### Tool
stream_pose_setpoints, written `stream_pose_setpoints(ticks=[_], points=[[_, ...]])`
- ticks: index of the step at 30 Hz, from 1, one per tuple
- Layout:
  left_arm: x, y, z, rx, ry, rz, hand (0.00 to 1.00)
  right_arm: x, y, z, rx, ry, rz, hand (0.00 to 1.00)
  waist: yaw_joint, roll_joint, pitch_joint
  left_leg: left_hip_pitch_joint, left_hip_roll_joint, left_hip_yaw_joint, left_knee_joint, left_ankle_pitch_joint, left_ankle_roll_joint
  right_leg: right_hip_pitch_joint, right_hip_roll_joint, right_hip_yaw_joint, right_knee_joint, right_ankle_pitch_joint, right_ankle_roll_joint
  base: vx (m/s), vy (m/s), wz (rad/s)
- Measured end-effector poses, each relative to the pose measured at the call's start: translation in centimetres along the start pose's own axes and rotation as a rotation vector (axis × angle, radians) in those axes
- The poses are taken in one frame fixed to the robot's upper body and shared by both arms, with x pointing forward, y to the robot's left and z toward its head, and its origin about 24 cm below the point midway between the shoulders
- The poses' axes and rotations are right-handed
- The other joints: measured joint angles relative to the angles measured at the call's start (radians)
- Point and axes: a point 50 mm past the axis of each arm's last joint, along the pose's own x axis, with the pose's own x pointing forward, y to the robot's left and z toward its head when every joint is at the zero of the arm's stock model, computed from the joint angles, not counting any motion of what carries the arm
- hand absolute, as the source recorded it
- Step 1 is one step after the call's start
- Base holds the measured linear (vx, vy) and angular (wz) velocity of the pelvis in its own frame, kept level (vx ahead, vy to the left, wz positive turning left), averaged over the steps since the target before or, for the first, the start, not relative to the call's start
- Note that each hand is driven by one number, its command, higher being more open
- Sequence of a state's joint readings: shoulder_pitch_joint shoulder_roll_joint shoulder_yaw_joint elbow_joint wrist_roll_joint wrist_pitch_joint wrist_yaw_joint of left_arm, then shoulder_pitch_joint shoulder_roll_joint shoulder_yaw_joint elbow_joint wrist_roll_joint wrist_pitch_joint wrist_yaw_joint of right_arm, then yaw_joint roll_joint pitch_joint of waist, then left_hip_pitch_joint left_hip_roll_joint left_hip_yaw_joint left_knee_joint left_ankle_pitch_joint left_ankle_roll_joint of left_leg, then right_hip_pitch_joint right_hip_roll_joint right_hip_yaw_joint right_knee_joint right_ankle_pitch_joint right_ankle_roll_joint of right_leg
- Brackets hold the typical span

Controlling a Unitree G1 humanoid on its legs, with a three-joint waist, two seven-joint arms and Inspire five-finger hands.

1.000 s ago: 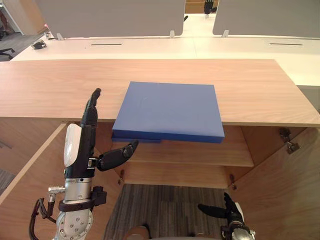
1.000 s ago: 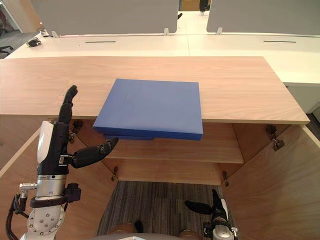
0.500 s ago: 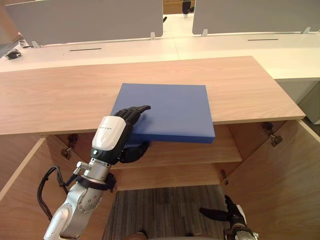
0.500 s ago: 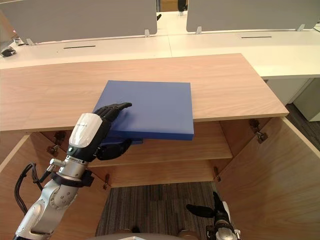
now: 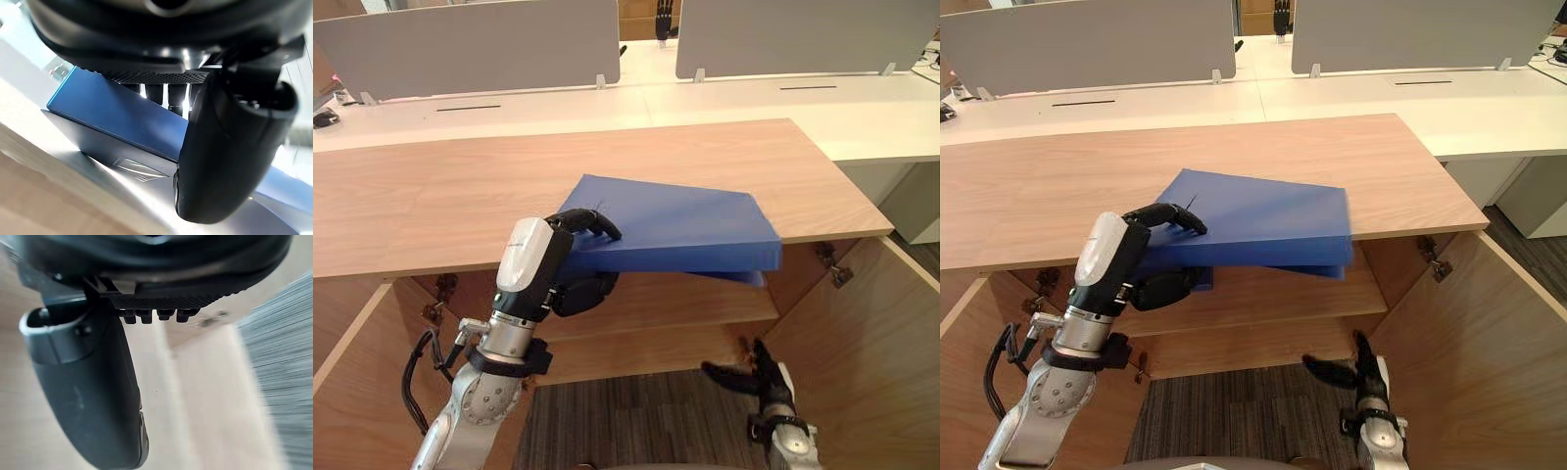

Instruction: Walk over to the cabinet, pick up the folder, carry it to the office cabinet, place the folder inside the office cabinet, then close the office cabinet door

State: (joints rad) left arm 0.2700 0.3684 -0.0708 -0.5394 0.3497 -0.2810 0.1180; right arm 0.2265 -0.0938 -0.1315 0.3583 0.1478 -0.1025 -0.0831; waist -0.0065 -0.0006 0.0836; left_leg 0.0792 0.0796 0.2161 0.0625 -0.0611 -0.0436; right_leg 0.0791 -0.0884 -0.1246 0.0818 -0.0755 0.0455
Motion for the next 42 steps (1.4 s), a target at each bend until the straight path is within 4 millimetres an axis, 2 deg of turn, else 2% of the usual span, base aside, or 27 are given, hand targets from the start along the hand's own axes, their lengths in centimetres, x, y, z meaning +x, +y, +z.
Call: stream_pose_setpoints(ticks=[3, 7, 11, 13, 16, 18, 21, 26, 27, 32, 39, 40, 42], points=[[-0.5, 0.6, 0.2, -0.335, 0.036, 0.1, 0.0, -0.9, -0.1, 3.8, 0.142, -0.176, -0.007, 1.0, -0.002, -0.001, 0.001, 0.009, -0.001, 0.017, -0.008, -0.001, 0.001, 0.008, 0.001, 0.013, -0.025, 0.014, 0.003, -0.01, 0.018, -0.13], [-1.4, 1.0, 0.2, -0.705, 0.063, 0.156, 0.0, -2.8, -1.1, 7.5, 0.245, -0.364, -0.015, 1.0, -0.015, -0.004, 0.005, 0.012, -0.004, 0.03, -0.011, -0.004, 0.004, 0.007, 0.0, 0.025, -0.041, 0.022, 0.007, 0.0, 0.015, -0.09], [-2.0, 0.7, 0.0, -0.884, 0.096, 0.147, 0.0, -4.1, -1.1, 10.8, 0.314, -0.517, 0.026, 1.0, -0.032, -0.003, 0.015, 0.018, -0.005, 0.044, -0.017, -0.006, 0.004, 0.006, 0.0, 0.041, -0.048, 0.027, 0.01, 0.01, 0.015, -0.13], [-2.0, 0.3, 0.0, -1.009, 0.095, 0.123, 0.0, -5.4, -0.8, 13.7, 0.336, -0.657, 0.103, 1.0, -0.037, -0.003, 0.021, 0.018, -0.005, 0.056, -0.017, -0.01, 0.007, 0.0, 0.001, 0.054, -0.048, 0.029, 0.01, 0.01, 0.012, -0.16], [-1.9, -0.5, 0.2, -1.141, 0.091, 0.095, 0.0, -6.3, 0.1, 16.7, 0.314, -0.799, 0.219, 1.0, -0.039, -0.002, 0.021, 0.021, -0.006, 0.077, -0.017, -0.016, 0.009, -0.006, 0.001, 0.073, -0.051, 0.035, 0.012, 0.01, 0.024, -0.24], [-1.8, -1.5, 0.6, -1.288, 0.095, 0.038, 0.0, -6.6, 2.1, 19.7, 0.279, -0.921, 0.376, 1.0, -0.043, -0.003, 0.021, 0.025, -0.009, 0.088, -0.017, -0.019, 0.011, -0.006, -0.001, 0.087, -0.055, 0.042, 0.016, -0.01, 0.03, -0.17], [-1.6, -2.2, 1.0, -1.354, 0.089, -0.041, 0.0, -6.9, 4.9, 22.1, 0.212, -1.001, 0.569, 1.0, -0.035, -0.002, 0.021, 0.026, -0.012, 0.088, -0.017, -0.02, 0.011, -0.006, -0.004, 0.088, -0.055, 0.045, 0.02, -0.01, 0.009, -0.02], [-1.9, -1.9, 0.1, -1.34, 0.106, -0.013, 0.0, -5.7, 5.6, 22.8, 0.076, -0.983, 0.64, 1.0, -0.013, -0.003, 0.021, 0.025, -0.018, 0.077, -0.017, -0.018, 0.013, 0.0, -0.011, 0.077, -0.055, 0.049, 0.022, -0.03, 0.009, 0.08], [-2.0, -2.0, -0.2, -1.334, 0.123, -0.016, 0.0, -5.2, 5.9, 22.6, 0.048, -0.955, 0.656, 0.0, -0.011, -0.003, 0.021, 0.025, -0.02, 0.071, -0.017, -0.017, 0.014, 0.003, -0.013, 0.071, -0.055, 0.049, 0.022, -0.02, 0.006, 0.15], [-2.4, -1.9, -1.0, -1.295, 0.165, -0.043, 0.0, -3.8, 6.0, 22.1, -0.063, -0.849, 0.725, 0.0, -0.008, -0.003, 0.021, 0.017, -0.027, 0.044, -0.019, -0.011, 0.023, 0.007, -0.02, 0.052, -0.056, 0.056, 0.025, -0.02, 0.007, 0.16], [-2.7, -1.2, -1.9, -1.251, 0.193, -0.039, 0.0, -3.5, 6.4, 22.5, -0.05, -0.798, 0.834, 0.0, 0.001, -0.002, 0.011, 0.009, -0.039, 0.021, -0.024, -0.003, 0.033, 0.013, -0.031, 0.028, -0.06, 0.059, 0.027, -0.02, 0.004, 0.1], [-2.8, -1.3, -2.1, -1.247, 0.203, -0.033, 1.0, -3.6, 6.6, 22.5, -0.035, -0.8, 0.848, 0.0, 0.002, -0.001, 0.01, 0.007, -0.043, 0.014, -0.03, 0.004, 0.035, 0.014, -0.035, 0.02, -0.064, 0.06, 0.027, -0.03, 0.0, 0.18], [-2.8, -1.2, -2.2, -1.216, 0.199, -0.023, 1.0, -3.6, 7.0, 22.2, 0.009, -0.798, 0.849, 0.0, 0.009, -0.001, 0.01, 0.008, -0.048, 0.003, -0.047, 0.017, 0.036, 0.013, -0.037, 0.01, -0.065, 0.06, 0.028, -0.03, -0.009, 0.18]])
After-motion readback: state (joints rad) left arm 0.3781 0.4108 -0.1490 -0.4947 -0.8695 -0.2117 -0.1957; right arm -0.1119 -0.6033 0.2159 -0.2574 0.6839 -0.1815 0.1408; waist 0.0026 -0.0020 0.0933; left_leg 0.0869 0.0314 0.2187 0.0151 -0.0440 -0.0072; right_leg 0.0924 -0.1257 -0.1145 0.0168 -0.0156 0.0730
